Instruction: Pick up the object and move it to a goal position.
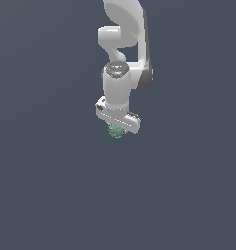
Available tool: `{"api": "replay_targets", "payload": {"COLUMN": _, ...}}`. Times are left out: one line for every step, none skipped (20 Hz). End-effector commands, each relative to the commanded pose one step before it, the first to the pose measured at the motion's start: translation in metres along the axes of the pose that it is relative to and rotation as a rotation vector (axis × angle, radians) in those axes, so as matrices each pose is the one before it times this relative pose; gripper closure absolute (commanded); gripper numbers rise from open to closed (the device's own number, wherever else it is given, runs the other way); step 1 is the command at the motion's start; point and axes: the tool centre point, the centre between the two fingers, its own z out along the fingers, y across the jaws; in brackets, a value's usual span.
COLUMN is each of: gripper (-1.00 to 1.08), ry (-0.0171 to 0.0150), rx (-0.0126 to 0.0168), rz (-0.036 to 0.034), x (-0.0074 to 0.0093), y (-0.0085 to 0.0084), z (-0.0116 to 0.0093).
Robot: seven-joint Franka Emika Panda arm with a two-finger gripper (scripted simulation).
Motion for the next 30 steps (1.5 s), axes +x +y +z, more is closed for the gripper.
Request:
{"api": "replay_targets", "payload": {"gripper": 1.08, "ry": 0.00095, "rx": -0.00081, "rz": 0.00036, "x": -0.00263, "y": -0.01240, "z": -0.02616}}
{"api": "replay_targets", "payload": {"gripper": 1.08, "ry": 0.00000, "rx": 0.00000, "rz": 0.00000, "x": -0.00097, "y": -0.00517, "z": -0.01063}}
{"api": "replay_targets", "payload": {"gripper": 1.08, "ry": 0.00024, "rx": -0.00038, "rz": 0.00019, "x": -0.00093, "y": -0.00510, "z": -0.01056}}
{"api": "replay_targets", "payload": {"gripper": 1.08, "ry": 0.00000, "rx": 0.00000, "rz": 0.00000, "x": -0.00093, "y": -0.00510, "z": -0.01048}}
{"api": "replay_targets", "payload": {"gripper": 1.08, "ry": 0.00025, "rx": -0.00037, "rz": 0.00020, "x": -0.00090, "y": -0.00506, "z": -0.01043}}
{"api": "replay_targets", "payload": {"gripper": 1.08, "ry": 0.00000, "rx": 0.00000, "rz": 0.00000, "x": -0.00090, "y": -0.00506, "z": -0.01036}}
{"api": "replay_targets", "payload": {"gripper": 1.08, "ry": 0.00000, "rx": 0.00000, "rz": 0.00000, "x": -0.00088, "y": -0.00505, "z": -0.01030}}
{"api": "replay_targets", "payload": {"gripper": 1.08, "ry": 0.00000, "rx": 0.00000, "rz": 0.00000, "x": -0.00087, "y": -0.00504, "z": -0.01026}}
{"api": "replay_targets", "payload": {"gripper": 1.08, "ry": 0.00025, "rx": -0.00035, "rz": 0.00023, "x": -0.00084, "y": -0.00501, "z": -0.01022}}
{"api": "replay_targets", "payload": {"gripper": 1.08, "ry": 0.00000, "rx": 0.00000, "rz": 0.00000, "x": -0.00084, "y": -0.00503, "z": -0.01016}}
{"api": "replay_targets", "payload": {"gripper": 1.08, "ry": 0.00000, "rx": 0.00000, "rz": 0.00000, "x": -0.00082, "y": -0.00503, "z": -0.01012}}
{"api": "replay_targets", "payload": {"gripper": 1.08, "ry": 0.00000, "rx": 0.00000, "rz": 0.00000, "x": -0.00080, "y": -0.00503, "z": -0.01007}}
{"api": "replay_targets", "payload": {"gripper": 1.08, "ry": 0.00000, "rx": 0.00000, "rz": 0.00000, "x": -0.00078, "y": -0.00503, "z": -0.01003}}
{"api": "replay_targets", "payload": {"gripper": 1.08, "ry": 0.00000, "rx": 0.00000, "rz": 0.00000, "x": -0.00076, "y": -0.00502, "z": -0.00998}}
{"api": "replay_targets", "payload": {"gripper": 1.08, "ry": 0.00000, "rx": 0.00000, "rz": 0.00000, "x": -0.00074, "y": -0.00502, "z": -0.00993}}
{"api": "replay_targets", "payload": {"gripper": 1.08, "ry": -0.00028, "rx": 0.00039, "rz": -0.00010, "x": -0.00067, "y": -0.00494, "z": -0.00988}}
{"api": "replay_targets", "payload": {"gripper": 1.08, "ry": 0.00000, "rx": 0.00000, "rz": 0.00000, "x": -0.00069, "y": -0.00501, "z": -0.00980}}
{"api": "replay_targets", "payload": {"gripper": 1.08, "ry": 0.00000, "rx": 0.00000, "rz": 0.00000, "x": -0.00065, "y": -0.00488, "z": -0.00950}}
{"api": "replay_targets", "payload": {"gripper": 1.08, "ry": -0.00028, "rx": 0.00036, "rz": -0.00017, "x": -0.00057, "y": -0.00465, "z": -0.00911}}
{"api": "replay_targets", "payload": {"gripper": 1.08, "ry": 0.00000, "rx": 0.00000, "rz": 0.00000, "x": -0.00056, "y": -0.00453, "z": -0.00874}}
{"api": "replay_targets", "payload": {"gripper": 1.08, "ry": 0.00000, "rx": 0.00000, "rz": 0.00000, "x": -0.00052, "y": -0.00437, "z": -0.00840}}
{"api": "replay_targets", "payload": {"gripper": 1.08, "ry": -0.00028, "rx": 0.00036, "rz": -0.00017, "x": -0.00044, "y": -0.00418, "z": -0.00809}}
{"api": "replay_targets", "payload": {"gripper": 1.08, "ry": 0.00000, "rx": 0.00000, "rz": 0.00000, "x": -0.00044, "y": -0.00409, "z": -0.00778}}
{"api": "replay_targets", "payload": {"gripper": 1.08, "ry": 0.00000, "rx": 0.00000, "rz": 0.00000, "x": -0.00040, "y": -0.00396, "z": -0.00750}}
{"api": "replay_targets", "payload": {"gripper": 1.08, "ry": -0.00028, "rx": 0.00036, "rz": -0.00017, "x": -0.00033, "y": -0.00379, "z": -0.00725}}
{"api": "replay_targets", "payload": {"gripper": 1.08, "ry": 0.00000, "rx": 0.00000, "rz": 0.00000, "x": -0.00034, "y": -0.00373, "z": -0.00699}}
{"api": "replay_targets", "payload": {"gripper": 1.08, "ry": 0.00000, "rx": 0.00000, "rz": 0.00000, "x": -0.00030, "y": -0.00361, "z": -0.00675}}
{"api": "replay_targets", "payload": {"gripper": 1.08, "ry": 0.00000, "rx": 0.00000, "rz": 0.00000, "x": -0.00027, "y": -0.00351, "z": -0.00652}}
{"api": "replay_targets", "payload": {"gripper": 1.08, "ry": -0.00039, "rx": 0.00051, "rz": -0.00025, "x": -0.00018, "y": -0.00331, "z": -0.00631}}
{"api": "replay_targets", "payload": {"gripper": 1.08, "ry": 0.00000, "rx": 0.00000, "rz": 0.00000, "x": -0.00020, "y": -0.00329, "z": -0.00605}}
